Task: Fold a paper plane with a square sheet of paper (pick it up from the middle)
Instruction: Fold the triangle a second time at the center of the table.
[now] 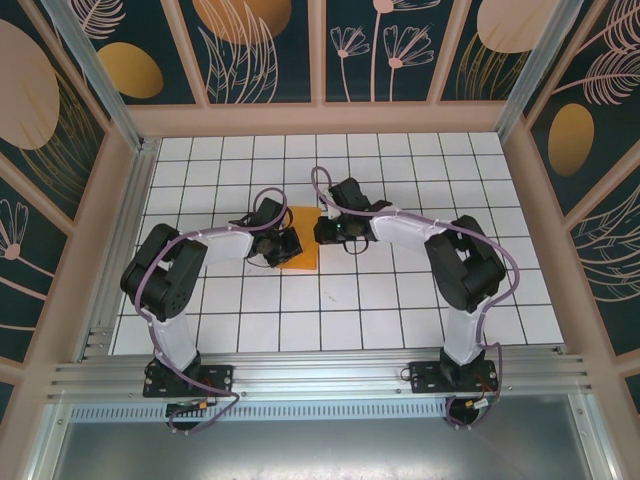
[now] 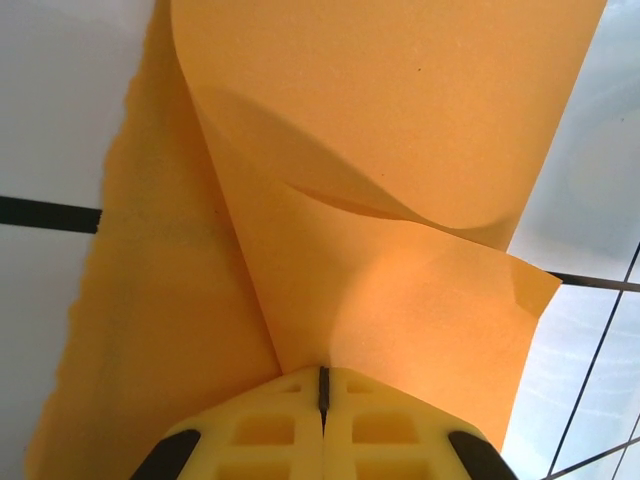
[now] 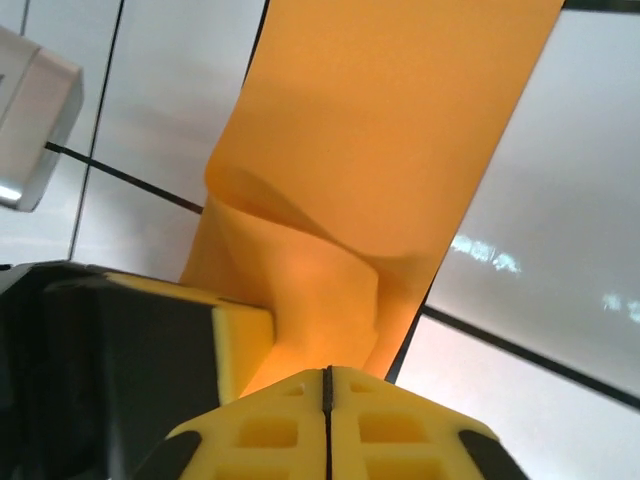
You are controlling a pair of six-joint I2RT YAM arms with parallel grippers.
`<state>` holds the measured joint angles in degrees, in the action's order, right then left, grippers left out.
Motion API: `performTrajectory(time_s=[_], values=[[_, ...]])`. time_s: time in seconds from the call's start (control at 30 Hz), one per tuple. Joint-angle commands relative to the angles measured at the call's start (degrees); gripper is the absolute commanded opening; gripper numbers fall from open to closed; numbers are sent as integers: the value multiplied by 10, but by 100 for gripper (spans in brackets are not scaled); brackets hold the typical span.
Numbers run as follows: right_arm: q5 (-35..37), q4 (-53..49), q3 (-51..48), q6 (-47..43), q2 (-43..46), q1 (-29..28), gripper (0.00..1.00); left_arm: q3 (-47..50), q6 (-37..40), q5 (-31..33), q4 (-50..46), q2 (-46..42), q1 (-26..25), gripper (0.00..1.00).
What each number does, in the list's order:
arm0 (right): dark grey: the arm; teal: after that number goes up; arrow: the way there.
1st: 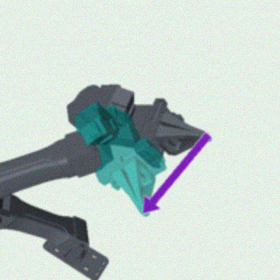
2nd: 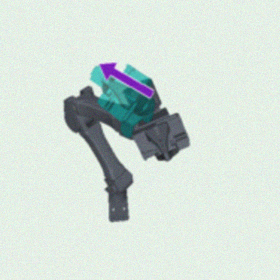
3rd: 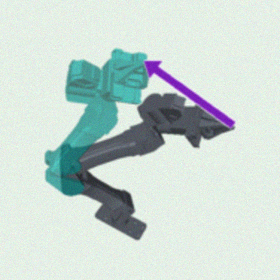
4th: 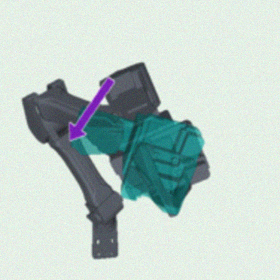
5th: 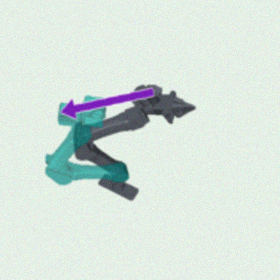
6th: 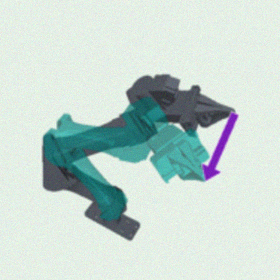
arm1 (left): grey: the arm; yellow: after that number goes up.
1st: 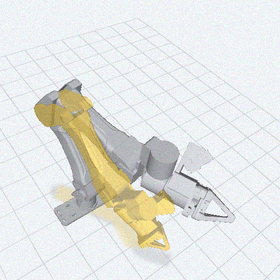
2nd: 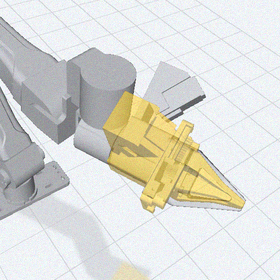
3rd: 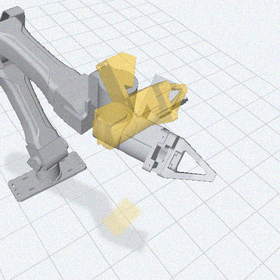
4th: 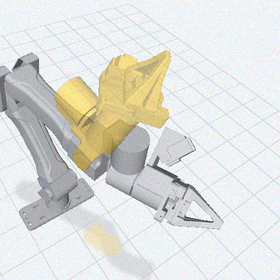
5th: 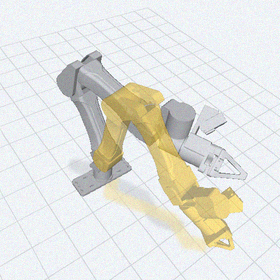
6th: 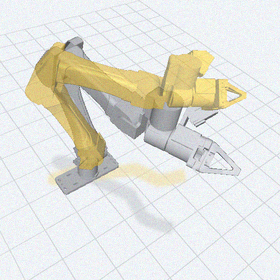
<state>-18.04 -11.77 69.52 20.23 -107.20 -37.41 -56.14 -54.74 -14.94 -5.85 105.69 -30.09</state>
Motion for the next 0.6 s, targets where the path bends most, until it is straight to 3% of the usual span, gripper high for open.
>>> performTrajectory(time_s=[0.0, 0.23, 0.57], values=[[-28, -1, -18, 16, 15, -19, 6, 7, -3, 61, -79, 35, -3, 6], [-73, 8, -19, 28, -18, -45, 1, 7, -7, 66, -87, 39, -5, 4], [-58, -4, -17, 28, -63, -48, 1, 8, -4, 65, -86, 38, -5, 4]])
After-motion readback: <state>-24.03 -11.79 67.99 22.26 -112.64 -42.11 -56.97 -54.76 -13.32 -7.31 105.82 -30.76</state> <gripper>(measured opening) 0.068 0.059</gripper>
